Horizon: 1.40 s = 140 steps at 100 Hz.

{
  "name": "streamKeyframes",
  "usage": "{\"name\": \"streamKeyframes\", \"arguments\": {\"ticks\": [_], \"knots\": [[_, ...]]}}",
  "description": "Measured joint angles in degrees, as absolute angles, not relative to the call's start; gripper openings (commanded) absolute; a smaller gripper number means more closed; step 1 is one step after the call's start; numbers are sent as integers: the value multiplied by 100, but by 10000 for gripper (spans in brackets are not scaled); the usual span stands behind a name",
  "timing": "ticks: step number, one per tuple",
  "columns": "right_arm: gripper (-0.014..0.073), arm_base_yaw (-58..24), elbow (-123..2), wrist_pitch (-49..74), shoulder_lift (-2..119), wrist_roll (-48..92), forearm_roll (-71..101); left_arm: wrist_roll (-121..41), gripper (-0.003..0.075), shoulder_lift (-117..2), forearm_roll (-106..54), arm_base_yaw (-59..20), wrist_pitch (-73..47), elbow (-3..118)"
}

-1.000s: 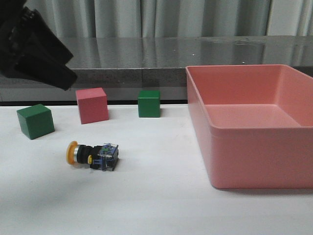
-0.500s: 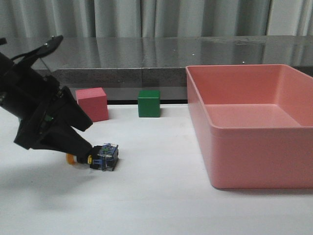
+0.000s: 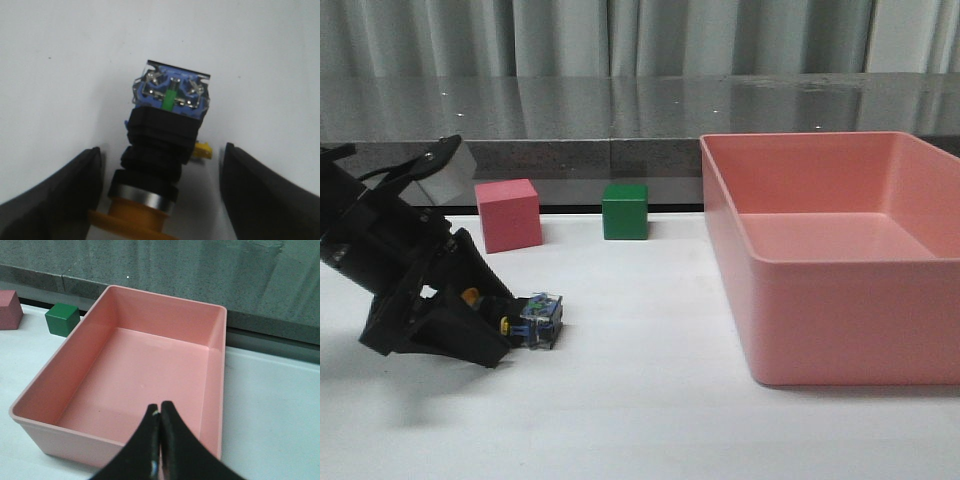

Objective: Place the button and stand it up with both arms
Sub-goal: 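Lower the left gripper over the lying switch and close on it, then lift the switch with the left gripper, rotating it cap-down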

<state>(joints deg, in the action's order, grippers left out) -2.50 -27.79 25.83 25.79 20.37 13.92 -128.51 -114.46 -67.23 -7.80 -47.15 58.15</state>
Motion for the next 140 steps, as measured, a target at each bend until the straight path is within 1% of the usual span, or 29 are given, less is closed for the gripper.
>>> {"name": "streamKeyframes", "arguments": {"ticks": [8, 15, 17, 22, 27, 36, 46, 60, 70, 86, 100, 117, 140], "knots": [[-62, -250, -2779, 2583, 2579, 2037, 1392, -12851, 298, -11467, -6748, -780, -4723, 5819], [-62, -250, -2779, 2583, 2579, 2037, 1392, -12861, 153, -11469, -6737, -780, -4712, 5828], [-62, -250, -2779, 2583, 2579, 2037, 1392, -12861, 126, -11469, -6710, -780, -4712, 5841], [-62, -250, -2779, 2583, 2579, 2037, 1392, -12861, 31, -11469, -6647, -780, -4736, 5853], [-62, -250, -2779, 2583, 2579, 2037, 1392, -12849, -19, -11426, -6547, -780, -4734, 5853], [-62, -250, -2779, 2583, 2579, 2037, 1392, -12615, -19, -11301, -6201, -780, -4734, 5875], [-62, -250, -2779, 2583, 2579, 2037, 1392, -11948, -19, -11044, -5479, -780, -4816, 6067], [-62, -250, -2779, 2583, 2579, 2037, 1392, -10612, -19, -10520, -4014, -851, -5305, 6704], [-62, -250, -2779, 2583, 2579, 2037, 1392, -9480, -19, -10213, -2648, -1075, -5623, 7301], [-62, -250, -2779, 2583, 2579, 2037, 1392, -7733, -19, -10090, -363, -1830, -5910, 8019], [-62, -250, -2779, 2583, 2579, 2037, 1392, -6778, -19, -10090, 1115, -2644, -6004, 8145], [-62, -250, -2779, 2583, 2579, 2037, 1392, -6275, -19, -10338, 2351, -3546, -6411, 8167], [-62, -250, -2779, 2583, 2579, 2037, 1392, -6144, -18, -11019, 3432, -4072, -6547, 8167]]}}
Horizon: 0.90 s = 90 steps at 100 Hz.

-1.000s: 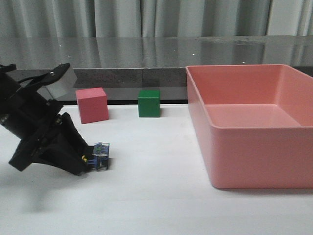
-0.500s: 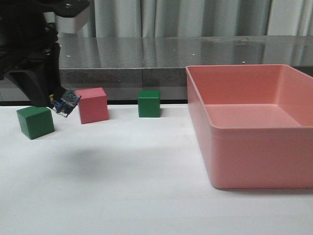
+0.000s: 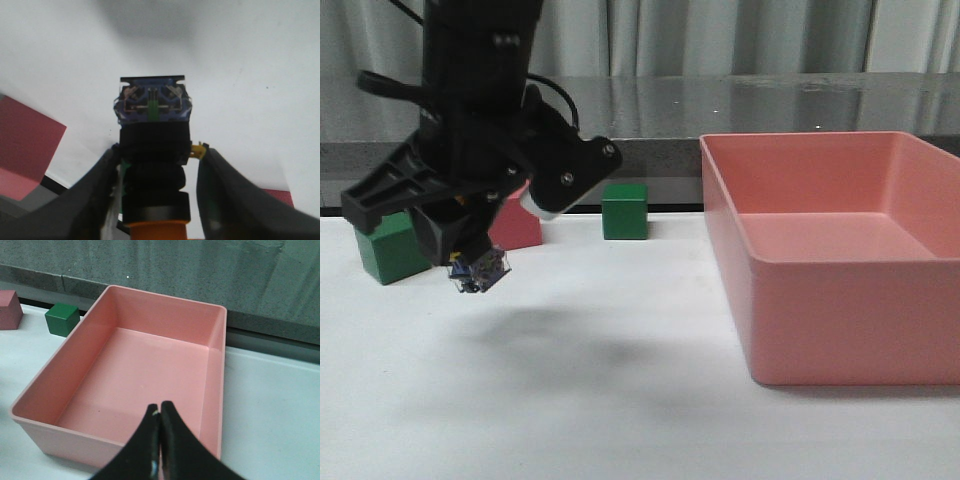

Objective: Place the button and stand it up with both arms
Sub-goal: 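Lift the switch with the left gripper, rotating it cap-down, then lower the switch upright, yellow cap up, onto the table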

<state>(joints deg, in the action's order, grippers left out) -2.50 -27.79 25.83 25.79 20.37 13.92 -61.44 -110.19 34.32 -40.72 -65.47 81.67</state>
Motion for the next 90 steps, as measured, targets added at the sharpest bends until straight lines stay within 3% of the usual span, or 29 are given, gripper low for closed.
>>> {"name": "streamKeyframes", "arguments": {"ticks": [77, 90], "knots": [[-62, -250, -2779, 2583, 2579, 2037, 1392, -5566, -18, -11503, 3787, -4287, -6688, 8180], [-62, -250, -2779, 2583, 2579, 2037, 1392, -5556, 18, -11503, 3740, -4287, -6677, 8180]]}}
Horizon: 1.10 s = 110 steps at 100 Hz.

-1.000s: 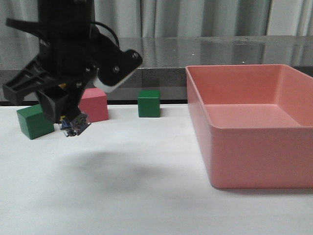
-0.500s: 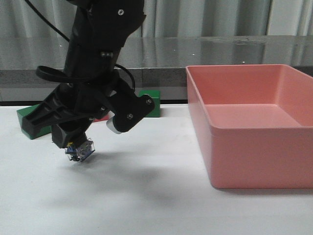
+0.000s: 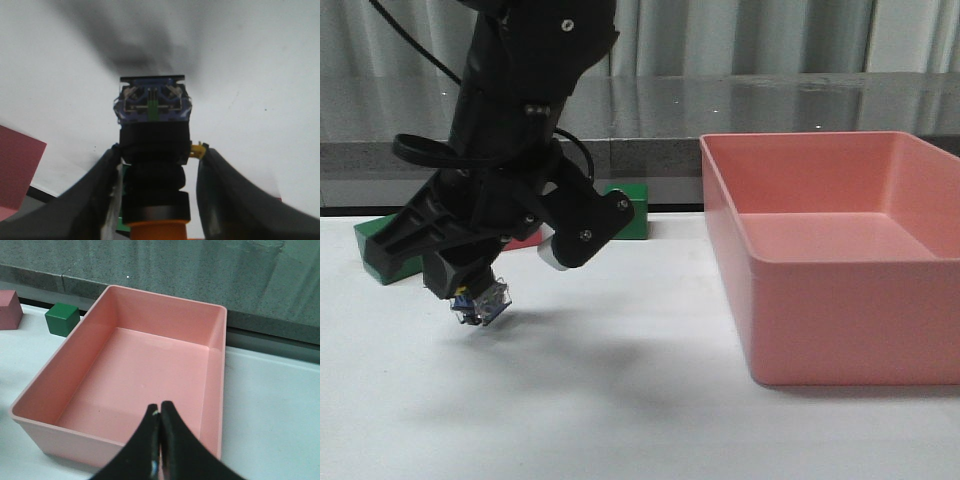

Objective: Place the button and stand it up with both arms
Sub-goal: 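Lower the switch upright, yellow cap up, onto the table, then open the left gripper and raise it away from the switch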

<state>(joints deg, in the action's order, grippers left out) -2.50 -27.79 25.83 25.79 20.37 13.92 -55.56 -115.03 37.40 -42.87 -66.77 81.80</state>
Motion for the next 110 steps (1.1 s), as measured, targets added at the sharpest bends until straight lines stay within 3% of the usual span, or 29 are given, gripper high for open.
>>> {"name": "streamKeyframes", "arguments": {"ticks": [21, 48, 70, 82, 110], "knots": [[-62, -250, -2779, 2583, 2579, 2037, 1392, -5554, 148, -11503, 3630, -4287, -6618, 8180], [-62, -250, -2779, 2583, 2579, 2037, 1392, -5554, 241, -11503, 3619, -4287, -6606, 8180], [-62, -250, -2779, 2583, 2579, 2037, 1392, -5728, 435, -11503, 3577, -4287, -6597, 8180], [-62, -250, -2779, 2583, 2579, 2037, 1392, -5793, 504, -11503, 3554, -4287, -6521, 8180], [-62, -250, -2779, 2583, 2579, 2037, 1392, -5816, 571, -11503, 3554, -4287, -6441, 8180]]}}
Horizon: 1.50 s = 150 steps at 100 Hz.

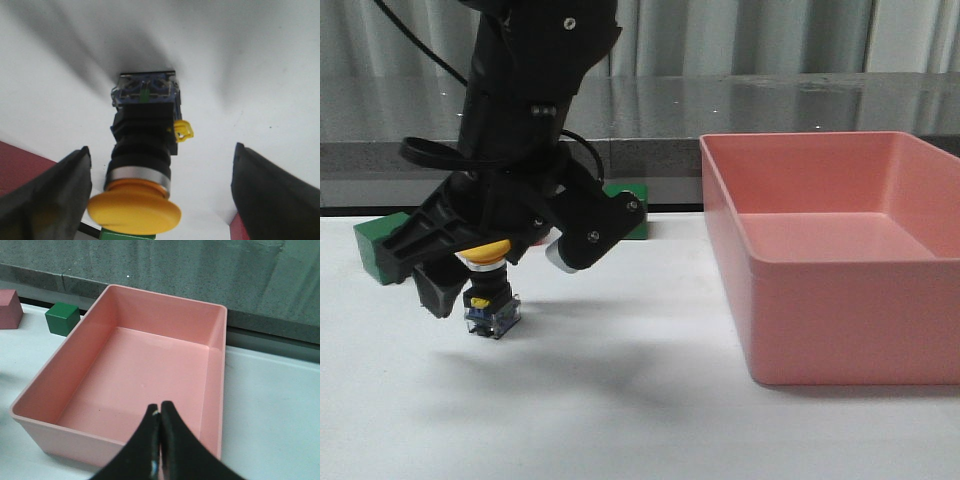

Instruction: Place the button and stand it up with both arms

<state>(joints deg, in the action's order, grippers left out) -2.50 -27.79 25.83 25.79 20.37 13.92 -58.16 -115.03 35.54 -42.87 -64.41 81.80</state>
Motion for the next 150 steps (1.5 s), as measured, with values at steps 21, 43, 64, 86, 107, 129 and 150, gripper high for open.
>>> {"name": "streamKeyframes", "arguments": {"ticks": [21, 43, 64, 86, 107, 129, 150], "knots": [[-62, -250, -2779, 2583, 2579, 2037, 1392, -5816, 571, -11398, 3542, -4287, -6427, 8180], [-62, -250, -2779, 2595, 2579, 2037, 1392, -5825, 568, -10897, 3466, -4096, -6427, 8180], [-62, -250, -2779, 2595, 2579, 2037, 1392, -5825, 411, -10183, 2979, -3635, -6724, 8180], [-62, -250, -2779, 2595, 2579, 2037, 1392, -5488, -20, -9166, 2290, -3237, -6886, 8180], [-62, -250, -2779, 2595, 2579, 2037, 1392, -4737, -20, -8196, 1089, -2398, -6513, 8180], [-62, -250, -2779, 2595, 2579, 2037, 1392, -4280, -20, -6891, -405, -1275, -5083, 7374], [-62, -250, -2779, 2595, 2579, 2037, 1392, -4253, -20, -5197, -1370, -833, -3417, 5462]]}}
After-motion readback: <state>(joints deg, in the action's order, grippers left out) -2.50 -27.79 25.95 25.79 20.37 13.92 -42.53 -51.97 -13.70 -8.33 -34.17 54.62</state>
